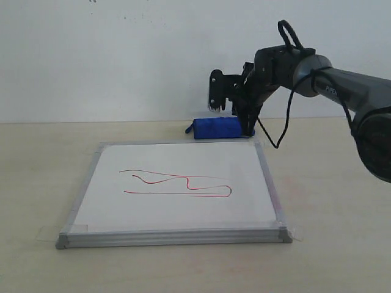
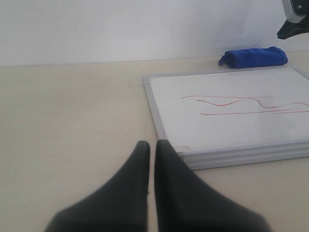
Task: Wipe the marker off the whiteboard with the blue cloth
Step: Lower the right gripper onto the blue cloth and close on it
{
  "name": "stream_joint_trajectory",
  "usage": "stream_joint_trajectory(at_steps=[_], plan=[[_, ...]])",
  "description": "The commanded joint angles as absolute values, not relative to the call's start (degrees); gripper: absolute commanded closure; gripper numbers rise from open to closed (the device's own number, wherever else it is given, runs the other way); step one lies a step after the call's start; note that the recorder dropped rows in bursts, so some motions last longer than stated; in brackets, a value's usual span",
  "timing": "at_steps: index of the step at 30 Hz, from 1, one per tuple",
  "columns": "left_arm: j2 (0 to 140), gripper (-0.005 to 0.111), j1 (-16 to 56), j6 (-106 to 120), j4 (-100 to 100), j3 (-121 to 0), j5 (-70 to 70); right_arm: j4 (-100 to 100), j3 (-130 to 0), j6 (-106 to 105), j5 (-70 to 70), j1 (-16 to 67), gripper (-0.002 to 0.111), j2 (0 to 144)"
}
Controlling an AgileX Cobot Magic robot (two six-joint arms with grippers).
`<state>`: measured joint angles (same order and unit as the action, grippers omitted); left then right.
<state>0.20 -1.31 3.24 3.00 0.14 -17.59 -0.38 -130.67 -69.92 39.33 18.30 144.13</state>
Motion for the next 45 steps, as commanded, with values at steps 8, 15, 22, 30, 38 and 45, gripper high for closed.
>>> stream_joint_trajectory(at_steps=[8, 15, 22, 30, 38, 45], plan=[[0.0, 0.103, -1.5, 3.5, 3.1, 0.0, -16.9, 9.9, -131.3, -66.9, 34.8, 17.7, 0.108, 148.2], [0.0, 0.103, -1.5, 3.5, 3.1, 0.0, -16.9, 9.9, -131.3, -66.5, 32.4, 17.7, 0.108, 148.6], [0.0, 0.103, -1.5, 3.5, 3.1, 0.0, -16.9, 9.1, -131.3, -64.4, 30.2, 17.7, 0.108, 148.6], [0.0, 0.103, -1.5, 3.5, 3.1, 0.0, -16.9, 5.7, -131.3, -67.9, 29.4, 17.7, 0.108, 148.6], [0.0, 0.103, -1.5, 3.5, 3.1, 0.0, -16.9, 5.7, -131.3, -60.6, 28.7, 17.7, 0.075, 148.6], [0.0, 0.103, -1.5, 3.5, 3.1, 0.0, -16.9, 5.7, -131.3, -60.0, 28.8, 17.7, 0.044, 148.6]])
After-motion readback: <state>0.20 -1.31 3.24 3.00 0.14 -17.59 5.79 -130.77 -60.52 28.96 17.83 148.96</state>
